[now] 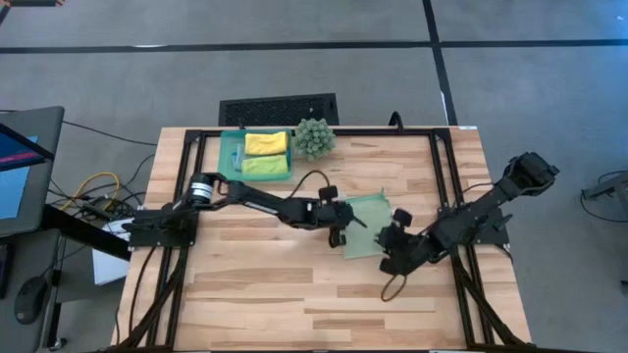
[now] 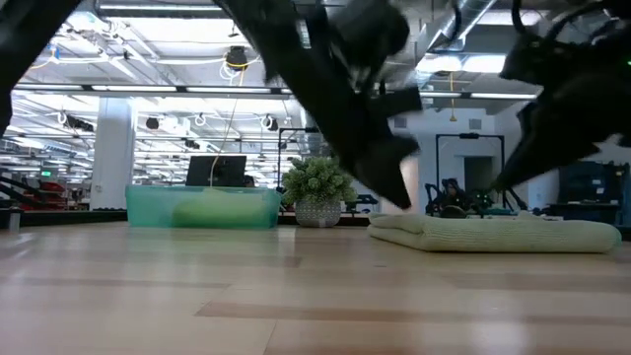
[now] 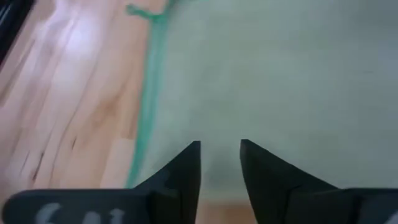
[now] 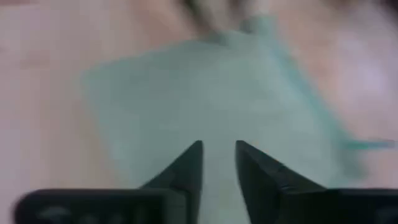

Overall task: Fold microfiber towels
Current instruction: Fold the green microfiber cloth

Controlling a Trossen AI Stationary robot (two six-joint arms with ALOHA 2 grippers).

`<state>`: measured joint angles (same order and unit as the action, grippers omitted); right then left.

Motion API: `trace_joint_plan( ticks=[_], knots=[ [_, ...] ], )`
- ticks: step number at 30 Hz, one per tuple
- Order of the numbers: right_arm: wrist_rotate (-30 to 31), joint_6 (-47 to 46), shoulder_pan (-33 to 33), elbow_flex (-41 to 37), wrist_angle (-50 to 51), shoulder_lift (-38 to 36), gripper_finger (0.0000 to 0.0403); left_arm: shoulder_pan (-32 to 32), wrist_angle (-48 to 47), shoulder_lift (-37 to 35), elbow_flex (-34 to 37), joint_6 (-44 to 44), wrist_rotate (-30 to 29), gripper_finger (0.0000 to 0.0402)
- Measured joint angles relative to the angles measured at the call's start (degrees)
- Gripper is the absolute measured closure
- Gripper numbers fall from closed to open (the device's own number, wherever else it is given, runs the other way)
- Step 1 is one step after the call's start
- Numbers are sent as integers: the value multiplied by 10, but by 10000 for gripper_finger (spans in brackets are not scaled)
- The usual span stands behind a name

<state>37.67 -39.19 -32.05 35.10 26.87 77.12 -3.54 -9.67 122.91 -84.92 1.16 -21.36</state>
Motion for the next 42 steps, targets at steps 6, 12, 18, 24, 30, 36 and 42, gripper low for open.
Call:
trace_joint_plan(
  ticks=[6,12,18,24,30,36,42],
  knots=[
    [-72,9,-37,-84,-184,0,390,22,33,48,-1,-13,5,330],
    [-96,-17,-91,-93,-214,25,375,12,-4,30,-1,-18,60,352],
    [-93,33,-135,-80,-297,52,392,-39,-18,-18,-2,0,47,360],
    [-11,-36,-101,-73,-210,39,392,-71,46,-11,-2,28,49,361],
    [-64,-74,-61,-74,-170,65,390,-63,19,34,0,24,33,361],
    [-146,-63,-100,-72,-339,124,393,-54,-7,42,-3,-17,39,361],
    [-130,-38,-156,-5,-357,168,393,-89,-39,0,0,-23,79,361]
  ],
)
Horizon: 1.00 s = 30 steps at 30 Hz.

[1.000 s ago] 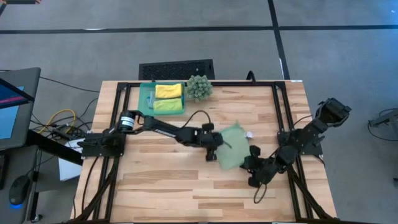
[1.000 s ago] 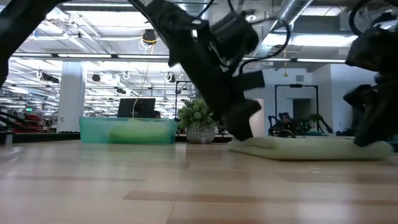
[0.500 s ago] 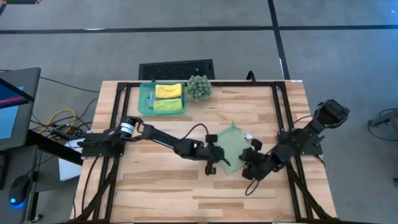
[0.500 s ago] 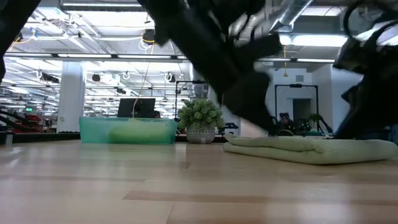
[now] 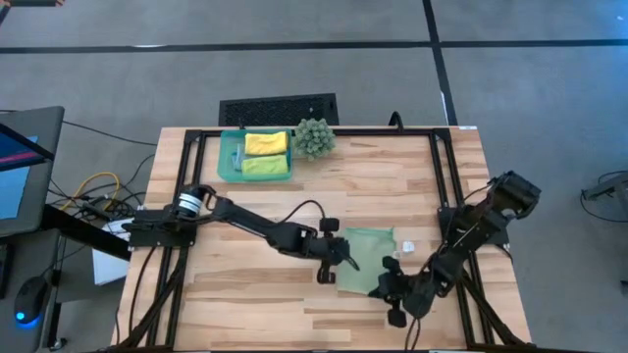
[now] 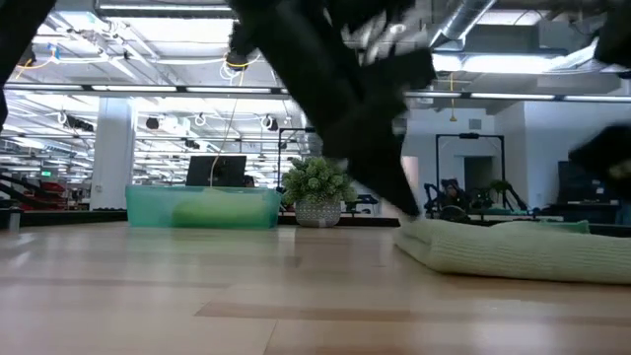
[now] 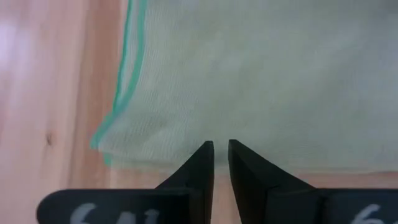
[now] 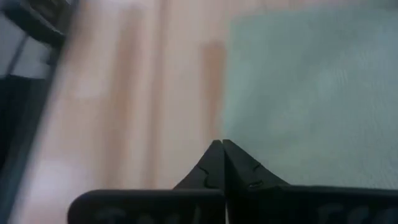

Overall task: Fold microfiber towels
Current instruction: Fold the green microfiber cloth

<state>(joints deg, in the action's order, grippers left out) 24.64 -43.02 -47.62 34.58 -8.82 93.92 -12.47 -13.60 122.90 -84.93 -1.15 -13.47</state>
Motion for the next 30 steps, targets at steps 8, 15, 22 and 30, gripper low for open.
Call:
trace_joint_plan(
  ticks=[8,15,22,30],
  knots=[
    [108,-32,-13,50,90,-43,392,-44,57,-28,0,22,-13,361],
    [161,-241,39,44,375,-31,389,-39,65,21,-1,0,-35,361],
    [138,-280,75,46,409,17,390,-41,-2,32,-2,-60,-48,361],
    [167,-269,40,57,430,-38,386,-62,19,-22,-1,-91,-87,361]
  ],
)
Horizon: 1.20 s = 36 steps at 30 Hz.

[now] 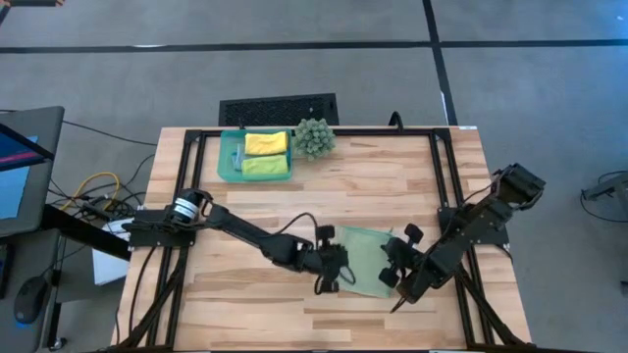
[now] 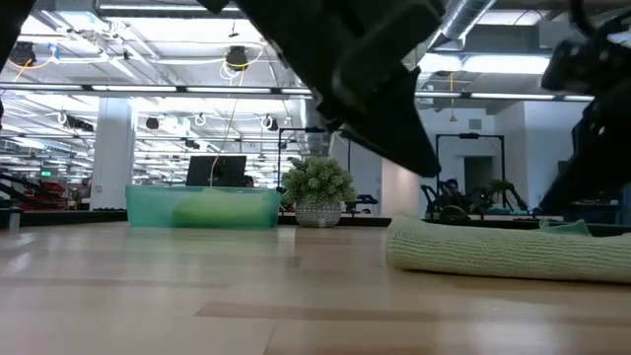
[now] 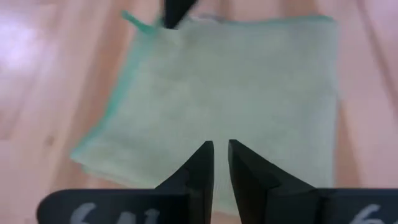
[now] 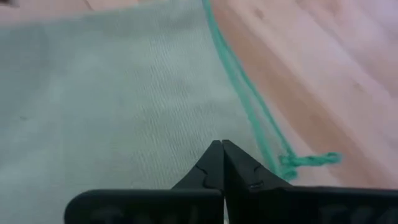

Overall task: Fold microfiber towels
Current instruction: Fold the green microfiber cloth

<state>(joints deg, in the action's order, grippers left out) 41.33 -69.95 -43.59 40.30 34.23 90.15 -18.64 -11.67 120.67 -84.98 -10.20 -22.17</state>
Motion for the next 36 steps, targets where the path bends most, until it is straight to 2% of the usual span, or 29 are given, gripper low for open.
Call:
trace_joint_plan(
  ticks=[5,9,12,15,19,23,26,29,32,36],
  knots=[
    [20,-1,-18,-12,-8,-18,390,31,46,7,-1,5,-16,361],
    [16,-2,-16,-40,-54,-5,390,67,73,34,0,9,-19,361],
    [14,-19,-10,-63,-75,3,388,92,69,53,0,-1,-12,361],
    [20,-22,-11,-69,-74,2,387,106,22,63,0,-22,-16,361],
    [61,-21,-21,-67,-75,-3,390,97,-6,58,0,-26,-42,361],
    [93,-6,-35,-43,-80,-3,389,60,-7,27,0,-9,-89,361],
    [85,48,-49,-26,-139,-3,380,30,-47,-1,-1,-9,-128,361],
    [80,158,-57,-24,-269,0,361,9,-78,-18,0,-2,-131,361],
    [53,306,-53,-23,-393,21,328,0,-76,-17,0,6,-110,361],
    [17,416,-38,-23,-491,65,268,1,-65,0,1,15,-48,361]
  ],
)
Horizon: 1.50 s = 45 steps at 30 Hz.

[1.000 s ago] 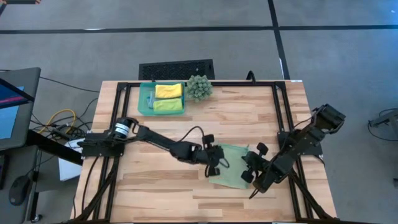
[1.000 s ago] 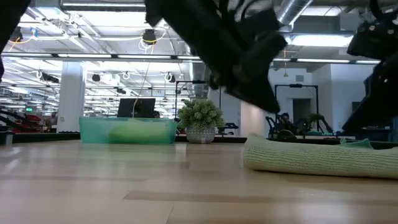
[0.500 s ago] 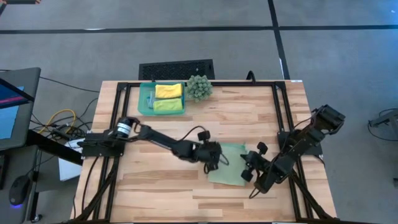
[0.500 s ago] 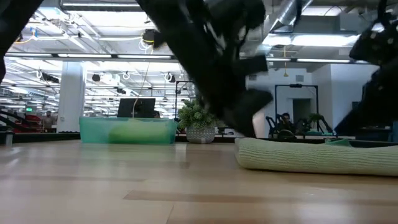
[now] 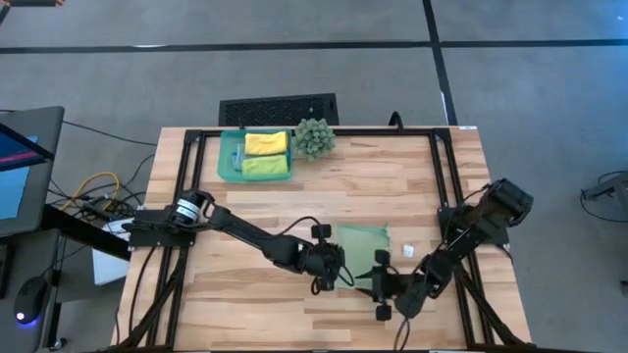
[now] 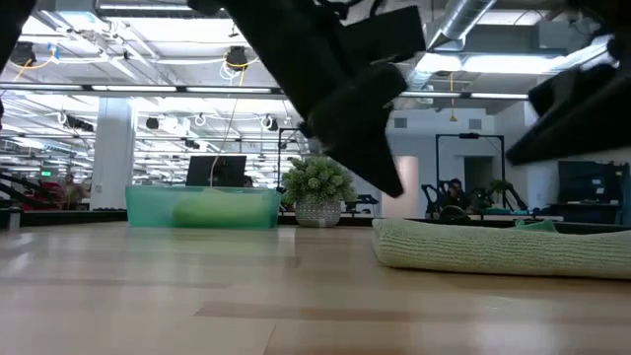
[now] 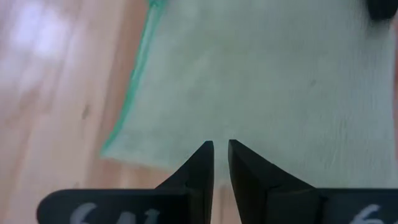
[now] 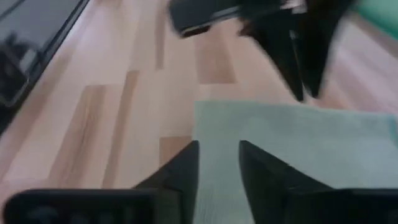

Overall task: Fold microfiber towels
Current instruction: Fold the green microfiber cloth

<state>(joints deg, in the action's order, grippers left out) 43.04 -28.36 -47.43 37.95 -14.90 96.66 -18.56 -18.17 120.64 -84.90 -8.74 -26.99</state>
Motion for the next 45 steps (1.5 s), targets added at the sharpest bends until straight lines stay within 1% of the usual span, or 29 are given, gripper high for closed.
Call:
trace_joint_plan(
  ticks=[2,4,5,8,10,12,15,18,20,22,24,25,27,30,33,36,38,43,45],
  knots=[
    [-26,48,7,0,-23,29,237,0,14,9,-1,-2,12,361],
    [-29,89,11,4,-36,57,212,0,0,13,0,-4,18,361],
    [-31,106,12,13,-41,72,201,0,7,16,-1,-4,32,361],
    [-32,165,14,36,-38,105,185,2,-9,24,-1,-9,62,361],
    [-33,193,18,48,-29,120,185,3,-21,24,0,-16,64,361],
    [-35,195,24,65,-13,136,195,4,-33,23,-1,-27,61,361],
    [-55,181,35,79,19,140,227,4,-43,16,-1,-42,61,361],
    [-86,164,45,81,26,138,279,1,-64,7,-16,-51,61,361],
    [-95,164,46,81,29,135,318,-2,-81,1,-24,-52,42,361],
    [-100,164,47,80,33,130,356,-2,-63,-1,-27,-36,16,361],
    [-104,164,48,79,38,125,385,1,-50,-1,-27,-8,6,361],
    [-110,163,48,78,39,122,391,5,-43,1,-24,4,9,361],
    [-124,147,47,78,41,114,387,17,-39,7,-15,10,17,361],
    [-138,119,37,77,33,99,370,32,-50,9,8,-1,10,361],
    [-146,105,24,77,31,88,372,38,-47,9,18,-14,14,361],
    [-173,89,15,77,24,75,386,31,-63,9,18,-24,55,361],
    [-193,75,9,78,23,66,391,22,-68,9,18,-32,69,361],
    [-237,42,1,78,-3,59,381,-2,-92,-18,9,-39,71,361],
    [-266,29,3,78,-18,59,376,-10,-95,-36,4,-41,64,361]
  ],
)
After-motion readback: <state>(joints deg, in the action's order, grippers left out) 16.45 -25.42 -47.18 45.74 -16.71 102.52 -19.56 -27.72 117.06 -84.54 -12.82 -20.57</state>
